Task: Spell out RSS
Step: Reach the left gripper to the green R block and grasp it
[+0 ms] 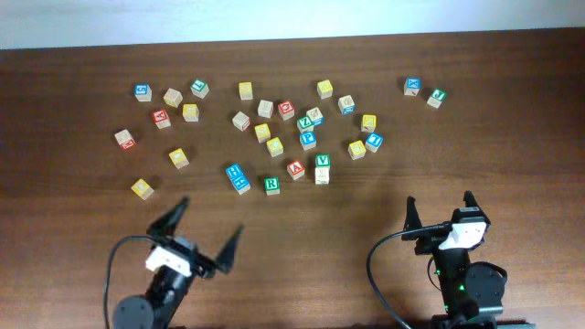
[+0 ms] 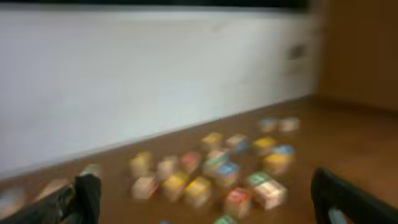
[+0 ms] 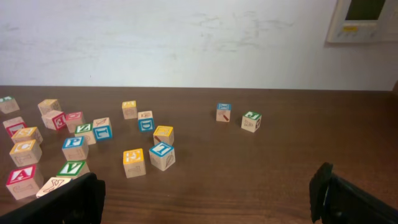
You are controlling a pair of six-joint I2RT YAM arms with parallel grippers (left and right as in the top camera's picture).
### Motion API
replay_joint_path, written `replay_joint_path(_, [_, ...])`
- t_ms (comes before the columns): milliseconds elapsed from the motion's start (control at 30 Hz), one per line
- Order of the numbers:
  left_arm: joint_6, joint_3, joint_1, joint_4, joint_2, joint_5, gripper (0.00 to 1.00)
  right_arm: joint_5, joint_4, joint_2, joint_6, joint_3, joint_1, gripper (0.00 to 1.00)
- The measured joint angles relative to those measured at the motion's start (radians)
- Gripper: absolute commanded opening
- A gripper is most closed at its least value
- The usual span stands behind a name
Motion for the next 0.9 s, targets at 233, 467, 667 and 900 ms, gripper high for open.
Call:
replay_joint_path(233, [-0.074, 0.059, -0.002, 0.555, 0.0, 0.148, 0.99, 0.0, 0.0, 0.0, 0.0, 0.0, 0.0, 0.99])
replay_joint_path(467, [0.017, 0.912, -0.003, -0.645, 0.53, 0.062, 0.99, 0.0, -0.001, 0.0, 0.0, 0.0, 0.0, 0.98])
replay_joint_path(667, [-0.038, 1.35, -0.048, -1.19, 1.102, 0.011, 0.99, 0.0, 0.0, 0.0, 0.0, 0.0, 0.0, 0.98])
replay_joint_path(900, [-0.137, 1.578, -0.258, -1.45, 1.617, -0.076, 0.99, 0.0, 0.0, 0.0, 0.0, 0.0, 0.0, 0.98])
